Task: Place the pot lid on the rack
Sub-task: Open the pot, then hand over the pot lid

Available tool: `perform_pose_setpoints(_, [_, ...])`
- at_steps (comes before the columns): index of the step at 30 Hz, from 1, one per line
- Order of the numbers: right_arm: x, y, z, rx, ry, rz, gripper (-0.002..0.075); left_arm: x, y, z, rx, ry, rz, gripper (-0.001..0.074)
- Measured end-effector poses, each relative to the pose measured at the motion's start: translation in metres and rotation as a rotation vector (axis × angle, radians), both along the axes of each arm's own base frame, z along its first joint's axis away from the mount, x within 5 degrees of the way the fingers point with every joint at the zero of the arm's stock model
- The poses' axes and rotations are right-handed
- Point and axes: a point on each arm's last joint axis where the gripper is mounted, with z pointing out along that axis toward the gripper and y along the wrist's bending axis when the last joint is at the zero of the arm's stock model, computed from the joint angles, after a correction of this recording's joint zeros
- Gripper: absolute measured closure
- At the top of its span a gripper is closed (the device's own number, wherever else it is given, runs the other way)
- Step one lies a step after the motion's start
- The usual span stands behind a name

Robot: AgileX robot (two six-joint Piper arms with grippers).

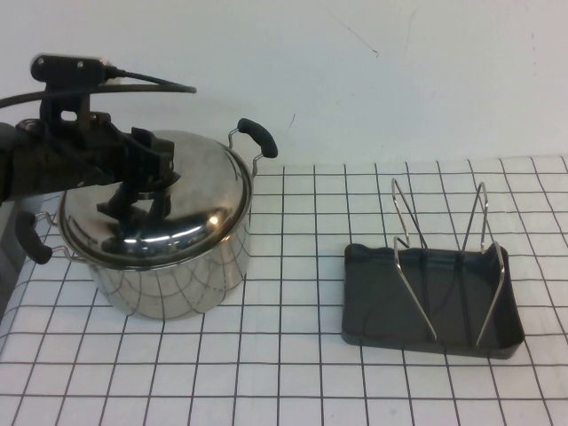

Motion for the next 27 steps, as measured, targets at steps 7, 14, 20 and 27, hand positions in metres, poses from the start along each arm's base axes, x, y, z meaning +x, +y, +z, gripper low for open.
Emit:
perform_pose_setpoints(7, [0.0,0.0,0.0,-0.001,0.0,0.001,0.0729,-0.001,-0.001,0.005,-0.038,-0.011,0.011,0.0407])
perform_pose_setpoints(14, [0.001,0.0,0.003,-0.003,-0.032,-0.001,0.0729,-0.023,-0.001,0.05,-0.076,-0.124,-0.002,0.0407])
perform_pose_setpoints(20, [0.0,0.014,0.032,0.266,-0.181,0.054,0.0729,-0.062,-0.013,0.108,-0.365,-0.222,-0.098,0.0407])
perform_pose_setpoints(27, [-0.018,0.044,0.091,0.698,-0.406,0.34,0.0727,-0.106,-0.037,0.15,-0.539,-0.255,-0.466,0.0407])
